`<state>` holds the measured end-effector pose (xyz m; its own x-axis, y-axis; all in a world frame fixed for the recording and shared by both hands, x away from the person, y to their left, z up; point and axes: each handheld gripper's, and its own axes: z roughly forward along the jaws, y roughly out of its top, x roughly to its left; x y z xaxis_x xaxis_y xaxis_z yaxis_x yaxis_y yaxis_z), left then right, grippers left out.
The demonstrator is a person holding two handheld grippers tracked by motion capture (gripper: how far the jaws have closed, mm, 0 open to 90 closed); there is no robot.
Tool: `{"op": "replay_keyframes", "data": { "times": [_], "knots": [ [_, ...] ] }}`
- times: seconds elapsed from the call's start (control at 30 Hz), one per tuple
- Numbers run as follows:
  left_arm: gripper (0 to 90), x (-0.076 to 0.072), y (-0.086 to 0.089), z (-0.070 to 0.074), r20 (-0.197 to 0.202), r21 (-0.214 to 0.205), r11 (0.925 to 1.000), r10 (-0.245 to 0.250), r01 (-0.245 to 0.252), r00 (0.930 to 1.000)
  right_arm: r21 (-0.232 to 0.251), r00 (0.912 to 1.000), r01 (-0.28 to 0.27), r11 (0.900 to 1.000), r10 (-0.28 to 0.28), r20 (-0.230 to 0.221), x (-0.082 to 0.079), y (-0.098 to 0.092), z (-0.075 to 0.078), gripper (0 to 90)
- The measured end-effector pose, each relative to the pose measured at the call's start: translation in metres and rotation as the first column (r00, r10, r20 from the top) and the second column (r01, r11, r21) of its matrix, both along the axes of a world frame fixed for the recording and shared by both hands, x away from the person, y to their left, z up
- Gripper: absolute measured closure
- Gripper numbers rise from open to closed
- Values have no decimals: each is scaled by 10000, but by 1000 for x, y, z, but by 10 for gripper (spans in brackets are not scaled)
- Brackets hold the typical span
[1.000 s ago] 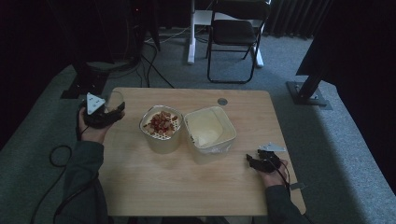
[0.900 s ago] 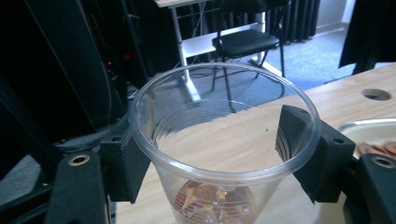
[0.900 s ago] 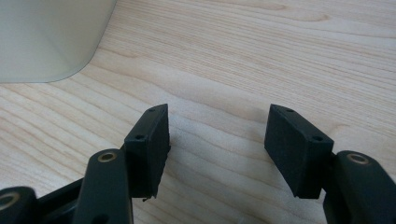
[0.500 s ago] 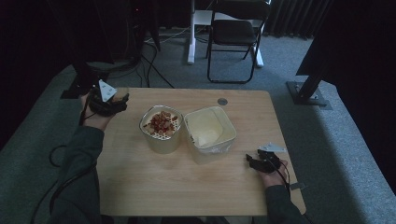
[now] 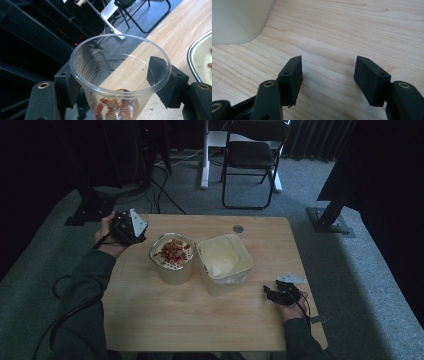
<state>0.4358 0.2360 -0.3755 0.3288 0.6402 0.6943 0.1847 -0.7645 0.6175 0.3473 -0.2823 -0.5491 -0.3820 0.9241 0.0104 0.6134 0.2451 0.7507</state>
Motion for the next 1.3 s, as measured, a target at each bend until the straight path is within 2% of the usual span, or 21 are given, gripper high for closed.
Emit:
{"op": "replay_keyframes", "data": {
  "times": [0.03,0.1,0.23,0.37,0.53,0.83,0.87,0.97,1.07,1.13,1.17,1.23,1.3],
  "knots": [
    [305,0,0,0,0,0,10000,0,0,10000,1,10000,3,10000,-3,-3,0,0,0,393],
    [305,0,-8,0,63,510,9986,-115,112,9999,1,10000,1,10000,-1,-2,0,0,0,393],
    [306,-1,-18,0,208,1115,9932,-355,329,9992,4,10000,3,10000,-3,-5,0,0,0,393],
    [307,-2,-26,1,361,1662,9850,-539,471,9979,3,10000,5,10000,-5,-5,0,0,0,393],
    [312,-3,-31,4,579,2382,9701,-625,470,9964,4,10000,1,10000,-1,-5,0,0,0,393],
    [313,-4,-42,5,630,3057,9497,-913,678,9938,3,10000,0,10000,0,-4,0,0,0,393],
    [314,-4,-42,5,630,3057,9497,-913,678,9938,3,10000,0,10000,0,-4,0,0,0,393],
    [313,-5,-45,5,627,3230,9434,-1012,758,9929,-1,10000,-1,10000,1,-4,0,0,0,393],
    [313,-6,-48,5,581,3504,9332,-1065,796,9926,4,10000,5,10000,-5,-6,0,0,0,393],
    [313,-7,-50,5,516,3849,9189,-1149,864,9920,-6,10000,-4,10000,4,9,0,0,0,393],
    [313,-7,-51,4,446,3928,9149,-1199,930,9918,-6,10000,-3,10000,3,7,0,0,0,393],
    [313,-8,-54,4,202,4235,8988,-1339,1129,9908,-8,10000,-5,10000,5,10,0,0,0,393],
    [314,-10,-57,4,161,4550,8821,-1452,1221,9893,-8,10000,-6,10000,6,10,0,0,0,393]
  ]
}}
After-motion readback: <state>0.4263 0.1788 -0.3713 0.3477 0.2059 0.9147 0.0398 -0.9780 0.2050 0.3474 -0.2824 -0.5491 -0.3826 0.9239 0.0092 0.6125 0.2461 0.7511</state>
